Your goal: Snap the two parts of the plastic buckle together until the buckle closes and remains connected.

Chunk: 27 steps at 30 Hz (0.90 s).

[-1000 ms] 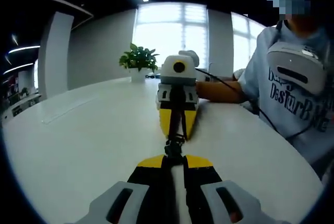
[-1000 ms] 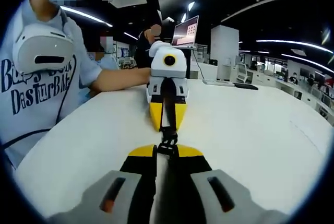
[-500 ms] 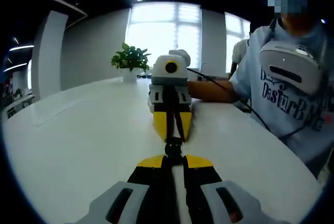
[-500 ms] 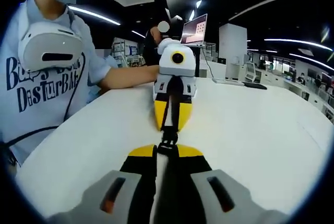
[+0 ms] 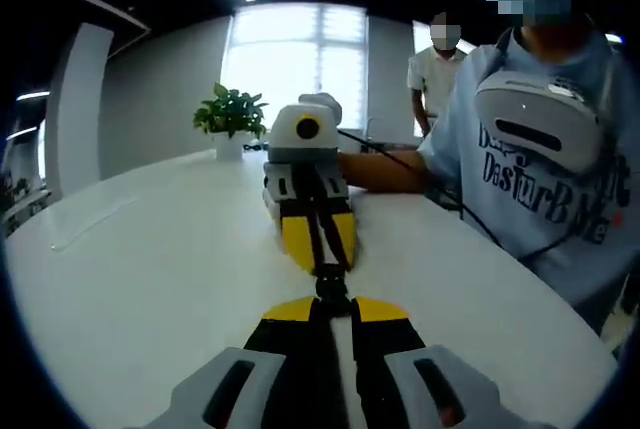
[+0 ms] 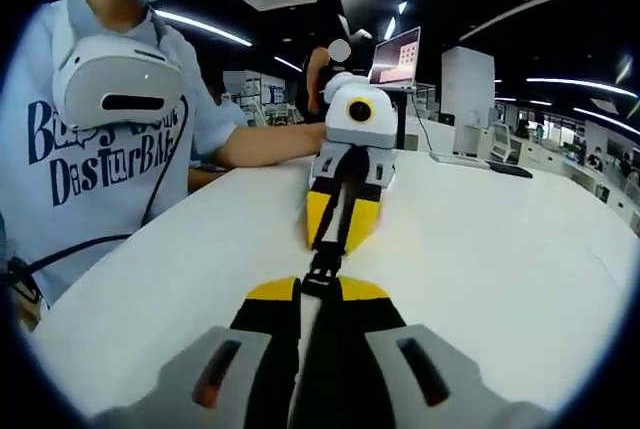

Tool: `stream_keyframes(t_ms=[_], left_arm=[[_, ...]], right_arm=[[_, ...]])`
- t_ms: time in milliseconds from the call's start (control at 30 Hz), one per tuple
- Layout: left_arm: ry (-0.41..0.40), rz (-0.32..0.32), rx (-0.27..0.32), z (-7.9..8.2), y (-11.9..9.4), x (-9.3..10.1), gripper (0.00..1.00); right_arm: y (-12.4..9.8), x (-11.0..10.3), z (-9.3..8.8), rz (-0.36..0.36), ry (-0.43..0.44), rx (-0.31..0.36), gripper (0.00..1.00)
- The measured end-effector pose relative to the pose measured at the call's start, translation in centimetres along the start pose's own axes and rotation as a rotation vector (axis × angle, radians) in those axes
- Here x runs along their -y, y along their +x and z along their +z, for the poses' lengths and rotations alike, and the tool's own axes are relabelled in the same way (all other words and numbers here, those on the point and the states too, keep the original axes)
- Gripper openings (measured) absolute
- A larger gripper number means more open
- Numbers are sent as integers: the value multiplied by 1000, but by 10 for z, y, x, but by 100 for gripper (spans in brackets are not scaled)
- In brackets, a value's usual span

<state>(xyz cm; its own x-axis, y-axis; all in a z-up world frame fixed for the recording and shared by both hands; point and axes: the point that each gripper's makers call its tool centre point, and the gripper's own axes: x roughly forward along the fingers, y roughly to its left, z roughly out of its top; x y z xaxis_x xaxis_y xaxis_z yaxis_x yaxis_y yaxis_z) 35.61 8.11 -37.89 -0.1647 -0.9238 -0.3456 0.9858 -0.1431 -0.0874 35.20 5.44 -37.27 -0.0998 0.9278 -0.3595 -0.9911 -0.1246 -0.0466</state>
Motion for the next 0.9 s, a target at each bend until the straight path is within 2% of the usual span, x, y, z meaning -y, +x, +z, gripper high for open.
stream_keyframes(t_ms=[200,900], left_arm=[[10,-47,-6,1,7,12,11],[-6,-45,-3,-1,9,11,11]], right_arm=[[2,-11,1,55,2,-2,13],[1,-9,-3,50,8,-3,13]])
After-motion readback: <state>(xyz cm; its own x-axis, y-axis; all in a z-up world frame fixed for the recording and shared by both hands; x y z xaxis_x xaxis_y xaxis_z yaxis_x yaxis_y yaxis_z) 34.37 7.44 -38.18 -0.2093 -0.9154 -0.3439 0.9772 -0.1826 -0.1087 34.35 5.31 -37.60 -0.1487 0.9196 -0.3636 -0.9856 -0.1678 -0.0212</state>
